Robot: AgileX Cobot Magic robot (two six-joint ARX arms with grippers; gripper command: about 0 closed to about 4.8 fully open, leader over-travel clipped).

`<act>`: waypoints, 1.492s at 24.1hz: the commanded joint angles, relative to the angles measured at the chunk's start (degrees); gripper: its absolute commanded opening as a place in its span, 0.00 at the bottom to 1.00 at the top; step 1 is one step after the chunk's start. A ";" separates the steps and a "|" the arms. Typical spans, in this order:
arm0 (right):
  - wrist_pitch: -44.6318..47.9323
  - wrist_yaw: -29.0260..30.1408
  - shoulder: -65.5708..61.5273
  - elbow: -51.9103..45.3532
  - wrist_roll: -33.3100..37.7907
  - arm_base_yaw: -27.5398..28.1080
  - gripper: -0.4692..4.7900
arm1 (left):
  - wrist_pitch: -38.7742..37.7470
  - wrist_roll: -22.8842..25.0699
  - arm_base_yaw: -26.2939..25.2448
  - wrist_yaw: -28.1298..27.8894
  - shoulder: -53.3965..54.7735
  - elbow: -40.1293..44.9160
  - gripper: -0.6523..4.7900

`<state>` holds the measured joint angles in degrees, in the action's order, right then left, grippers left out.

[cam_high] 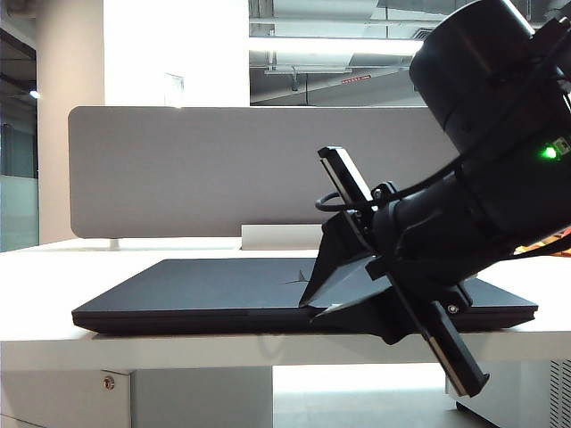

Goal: Open the lid of the laptop and use the keypad to enter the password "123".

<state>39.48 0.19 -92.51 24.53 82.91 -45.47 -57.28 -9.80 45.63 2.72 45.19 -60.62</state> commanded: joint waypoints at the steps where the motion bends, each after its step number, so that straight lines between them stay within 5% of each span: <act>1: 2.99 -1.86 0.24 0.61 -0.52 0.22 0.19 | 1.44 0.42 0.07 -0.79 -0.07 -0.09 0.11; 24: 15.63 -2.38 0.42 0.66 -9.79 0.13 0.08 | 1.09 1.73 0.07 -2.10 -0.07 -0.09 0.11; 36: 8.04 -0.07 0.39 0.61 -5.20 -1.09 0.08 | 0.90 1.90 0.07 -2.10 -0.07 0.13 0.11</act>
<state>47.62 -0.01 -92.25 25.06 76.93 -46.11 -56.53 -8.36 45.63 0.82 45.19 -60.49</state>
